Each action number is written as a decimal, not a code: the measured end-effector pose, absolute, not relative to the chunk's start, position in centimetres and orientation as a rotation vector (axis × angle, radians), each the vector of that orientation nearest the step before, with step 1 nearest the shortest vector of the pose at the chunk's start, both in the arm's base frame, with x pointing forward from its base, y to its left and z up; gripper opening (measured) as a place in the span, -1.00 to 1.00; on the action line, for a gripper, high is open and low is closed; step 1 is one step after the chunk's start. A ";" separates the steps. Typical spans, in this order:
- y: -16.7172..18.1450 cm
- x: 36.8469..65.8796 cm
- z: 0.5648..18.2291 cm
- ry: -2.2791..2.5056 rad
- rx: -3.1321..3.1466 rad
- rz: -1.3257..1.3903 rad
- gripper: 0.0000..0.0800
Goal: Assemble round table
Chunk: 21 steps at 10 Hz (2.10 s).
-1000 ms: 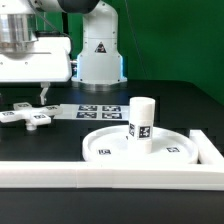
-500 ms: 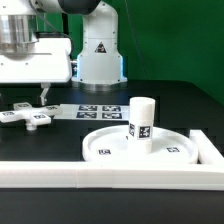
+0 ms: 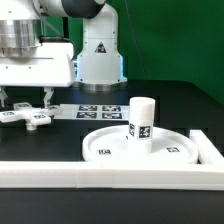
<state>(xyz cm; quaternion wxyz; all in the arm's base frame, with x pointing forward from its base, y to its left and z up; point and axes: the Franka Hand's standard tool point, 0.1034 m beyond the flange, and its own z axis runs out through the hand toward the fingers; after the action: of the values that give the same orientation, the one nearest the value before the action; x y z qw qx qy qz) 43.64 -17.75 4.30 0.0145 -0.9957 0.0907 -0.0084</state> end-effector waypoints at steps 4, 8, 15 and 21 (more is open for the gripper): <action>-17.8 43.3 3.8 0.196 -3.121 -0.038 0.62; -17.0 43.6 3.8 0.171 -3.120 -0.036 0.62; -16.8 43.0 2.6 0.166 -3.119 -0.002 0.62; -17.8 42.6 3.1 0.090 -3.116 0.002 0.62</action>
Offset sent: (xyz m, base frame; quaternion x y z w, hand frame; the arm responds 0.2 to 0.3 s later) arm 0.0024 0.0011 -0.0038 -0.0112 0.0101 -0.0241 0.9996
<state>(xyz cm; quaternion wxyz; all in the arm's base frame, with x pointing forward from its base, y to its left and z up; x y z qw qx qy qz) 42.62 -17.78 3.13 0.0123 -0.9995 0.0289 0.0007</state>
